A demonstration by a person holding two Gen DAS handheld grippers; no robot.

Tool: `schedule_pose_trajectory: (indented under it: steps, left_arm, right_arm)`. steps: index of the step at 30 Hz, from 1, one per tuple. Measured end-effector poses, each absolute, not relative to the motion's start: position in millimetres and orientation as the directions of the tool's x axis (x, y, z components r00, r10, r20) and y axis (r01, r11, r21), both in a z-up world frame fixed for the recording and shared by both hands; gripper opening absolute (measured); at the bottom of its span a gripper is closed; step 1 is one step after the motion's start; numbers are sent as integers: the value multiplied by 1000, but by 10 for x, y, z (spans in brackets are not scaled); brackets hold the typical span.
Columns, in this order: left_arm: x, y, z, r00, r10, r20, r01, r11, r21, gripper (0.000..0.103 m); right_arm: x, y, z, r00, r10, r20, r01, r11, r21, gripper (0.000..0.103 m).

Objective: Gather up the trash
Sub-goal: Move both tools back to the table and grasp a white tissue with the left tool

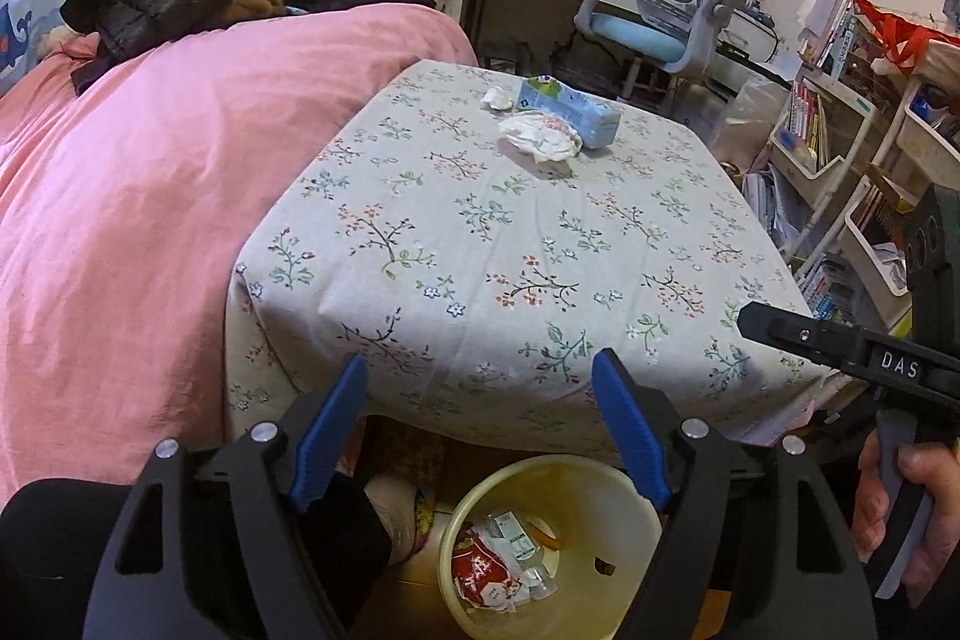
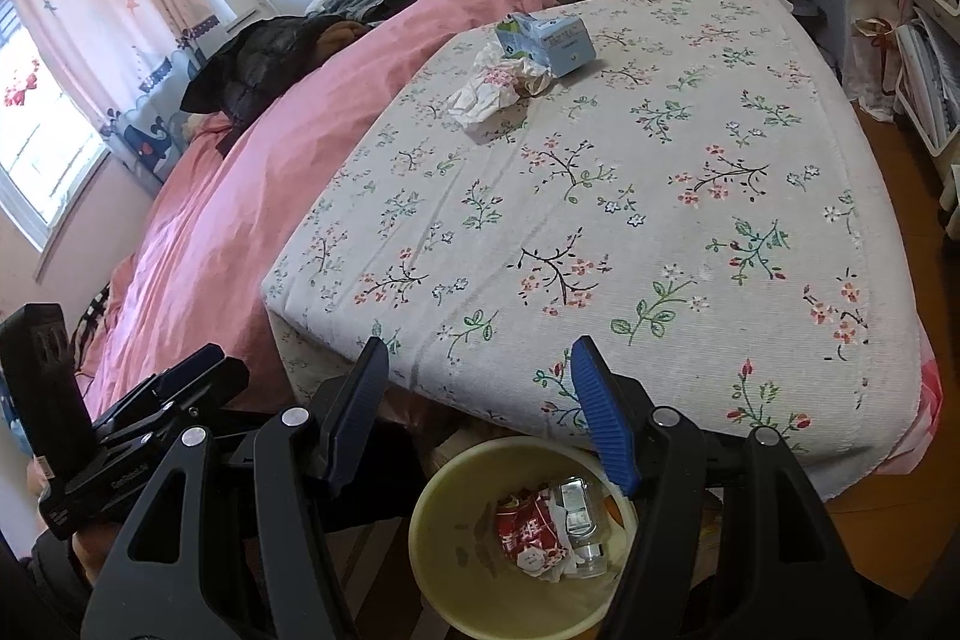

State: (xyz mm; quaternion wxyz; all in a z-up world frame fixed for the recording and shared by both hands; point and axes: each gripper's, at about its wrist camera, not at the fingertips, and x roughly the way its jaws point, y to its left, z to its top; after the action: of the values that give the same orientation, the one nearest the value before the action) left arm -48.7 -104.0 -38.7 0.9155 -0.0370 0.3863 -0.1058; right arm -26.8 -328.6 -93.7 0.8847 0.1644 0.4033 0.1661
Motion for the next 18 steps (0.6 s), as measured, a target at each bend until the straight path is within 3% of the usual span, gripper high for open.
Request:
schedule_pose_trajectory:
  steps: [18]
  left_arm:
    - [-447,-1125,-324,692,-209,-691,186,977,-109,76]
  right_arm:
    - [-217,-3290,-875,627,419,-656,-164,895,415,61]
